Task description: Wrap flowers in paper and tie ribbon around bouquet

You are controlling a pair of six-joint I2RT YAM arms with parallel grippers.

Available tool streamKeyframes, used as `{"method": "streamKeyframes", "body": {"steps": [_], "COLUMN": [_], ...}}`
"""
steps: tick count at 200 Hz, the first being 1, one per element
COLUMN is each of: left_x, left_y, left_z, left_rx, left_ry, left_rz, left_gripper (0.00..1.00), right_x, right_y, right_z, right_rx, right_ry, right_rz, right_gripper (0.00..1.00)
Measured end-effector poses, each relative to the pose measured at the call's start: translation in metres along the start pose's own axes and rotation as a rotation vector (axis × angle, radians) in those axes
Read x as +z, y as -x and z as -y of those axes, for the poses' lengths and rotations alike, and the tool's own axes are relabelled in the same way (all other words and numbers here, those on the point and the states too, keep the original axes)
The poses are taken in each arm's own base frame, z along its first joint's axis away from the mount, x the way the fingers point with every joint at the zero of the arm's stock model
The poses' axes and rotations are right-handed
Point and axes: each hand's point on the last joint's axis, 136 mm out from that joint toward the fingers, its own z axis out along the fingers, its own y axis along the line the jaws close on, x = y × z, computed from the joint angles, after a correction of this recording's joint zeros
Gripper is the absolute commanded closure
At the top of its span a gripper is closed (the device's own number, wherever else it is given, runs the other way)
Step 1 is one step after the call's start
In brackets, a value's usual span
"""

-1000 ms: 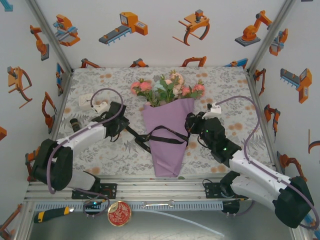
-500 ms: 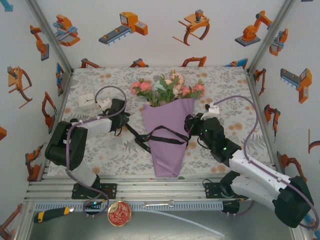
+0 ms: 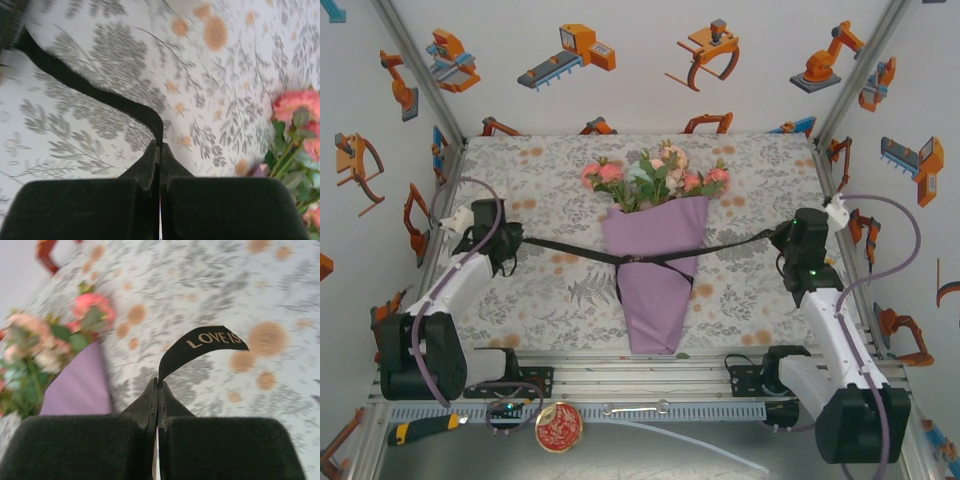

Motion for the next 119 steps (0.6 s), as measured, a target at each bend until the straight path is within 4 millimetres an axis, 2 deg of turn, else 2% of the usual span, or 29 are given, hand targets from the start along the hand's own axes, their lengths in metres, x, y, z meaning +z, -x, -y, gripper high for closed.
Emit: {"method": "streamKeyframes", "body": {"steps": [43, 84, 93, 103, 109, 112, 119], "left_x": [0.006, -0.001, -0.001, -0.001, 0.0, 0.001, 0.002], "left_y": [0.017, 0.052, 0.055, 0.054, 0.052, 0.05, 0.046], "left_z": [-0.076, -0.115, -0.121, -0.123, -0.121, -0.119, -0.113], "left_rx": [-0.118, -0.254, -0.272, -0.277, -0.273, -0.268, -0.251], "left_ry": [0.175, 0.241, 0.247, 0.242, 0.228, 0.219, 0.197], "left_rz": [-0.016, 0.035, 0.035, 0.024, 0.012, 0.003, -0.012], "left_gripper": [1.0, 1.0, 1.0, 1.0, 1.0, 0.95, 0.76], "right_x": [0.029, 0.038, 0.04, 0.046, 0.052, 0.054, 0.062], "right_y": [0.01, 0.013, 0.012, 0.01, 0.01, 0.01, 0.011], "right_z": [0.099, 0.187, 0.199, 0.201, 0.198, 0.194, 0.182], "right_rx": [0.179, 0.454, 0.5, 0.532, 0.539, 0.541, 0.539], "right_ry": [-0.244, -0.409, -0.421, -0.4, -0.372, -0.354, -0.302], "right_rz": [-0.041, -0.041, -0.042, -0.055, -0.062, -0.07, -0.088], "right_gripper": [1.0, 1.0, 1.0, 1.0, 0.9, 0.83, 0.64]}}
